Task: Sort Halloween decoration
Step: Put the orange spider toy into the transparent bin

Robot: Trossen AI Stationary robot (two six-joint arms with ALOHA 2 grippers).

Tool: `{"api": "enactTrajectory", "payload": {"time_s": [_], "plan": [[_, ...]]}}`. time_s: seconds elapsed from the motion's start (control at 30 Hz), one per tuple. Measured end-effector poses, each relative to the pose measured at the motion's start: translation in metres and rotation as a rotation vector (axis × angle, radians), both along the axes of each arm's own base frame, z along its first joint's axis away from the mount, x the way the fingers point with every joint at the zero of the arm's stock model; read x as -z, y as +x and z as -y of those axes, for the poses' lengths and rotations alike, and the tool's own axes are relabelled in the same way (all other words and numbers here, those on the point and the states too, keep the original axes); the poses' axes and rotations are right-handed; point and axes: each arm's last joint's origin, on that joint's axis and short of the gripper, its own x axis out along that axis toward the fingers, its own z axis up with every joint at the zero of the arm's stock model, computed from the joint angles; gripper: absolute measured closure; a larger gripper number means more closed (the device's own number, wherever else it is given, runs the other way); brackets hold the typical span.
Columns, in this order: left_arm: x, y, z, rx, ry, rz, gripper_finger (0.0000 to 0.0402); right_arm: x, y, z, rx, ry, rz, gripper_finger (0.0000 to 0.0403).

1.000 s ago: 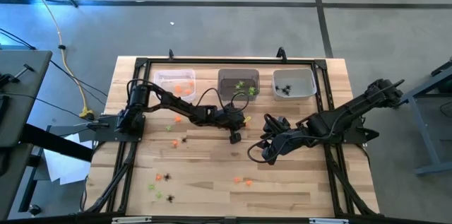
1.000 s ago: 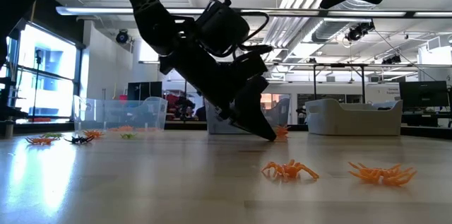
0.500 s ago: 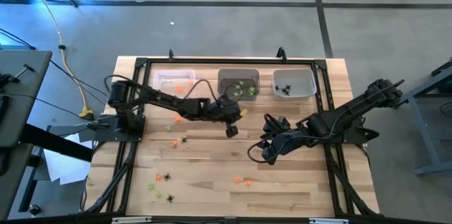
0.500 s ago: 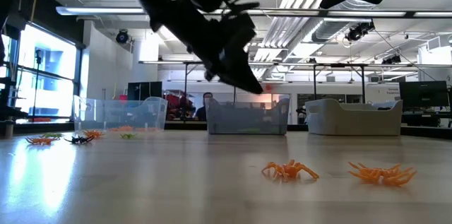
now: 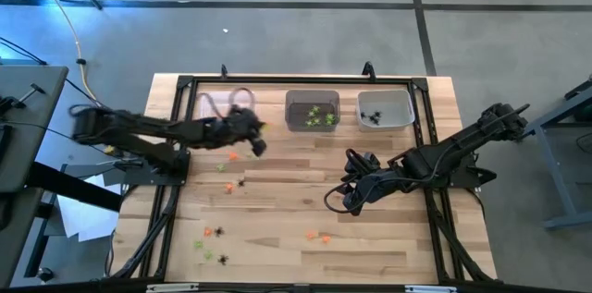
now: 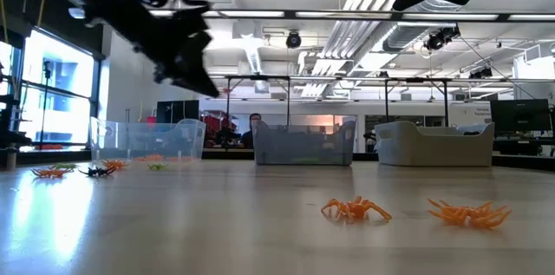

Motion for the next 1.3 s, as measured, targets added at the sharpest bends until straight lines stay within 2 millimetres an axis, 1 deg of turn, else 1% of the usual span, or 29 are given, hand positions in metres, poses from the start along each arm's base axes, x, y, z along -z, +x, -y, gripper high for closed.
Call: {"api": "enactTrajectory", "payload": {"time_s": [0.1,0.2,0.3,0.37,0.47,0.57,0.7,0.87,0.97,1.3], "plan": [[0.003,-0.032,-0.008,-0.106,0.004,0.053,0.0401,0.0,0.0,0.0,-0.001,0.0,0.0,0.0231],[0.006,-0.057,-0.013,-0.179,0.009,0.099,0.0401,0.0,0.0,0.0,0.0,0.0,0.0,0.0231],[0.01,-0.076,-0.016,-0.236,0.011,0.118,0.0401,0.0,0.0,0.0,0.0,0.0,0.0,0.0231],[0.011,-0.083,-0.018,-0.261,0.013,0.125,0.0402,0.0,0.0,0.0,-0.001,0.0,0.0,0.0231],[0.012,-0.089,-0.019,-0.286,0.012,0.141,0.0402,0.0,0.0,0.0,-0.001,0.0,0.0,0.0231],[0.019,-0.092,-0.021,-0.303,0.006,0.113,0.0402,0.0,0.0,0.0,-0.001,0.0,0.0,0.0231],[0.036,-0.098,-0.023,-0.349,-0.034,0.058,0.0402,0.0,0.0,0.0,0.0,0.0,0.0,0.0231],[0.057,-0.106,-0.026,-0.415,-0.102,0.032,0.0402,0.0,0.0,0.0,0.0,0.0,0.0,0.0231],[0.059,-0.106,-0.026,-0.411,-0.128,0.029,0.0401,0.0,0.0,0.0,-0.001,0.0,0.0,0.0231],[0.058,-0.104,-0.027,-0.399,-0.118,0.033,0.0392,0.0,0.0,0.0,-0.001,0.0,0.0,0.0231]]}}
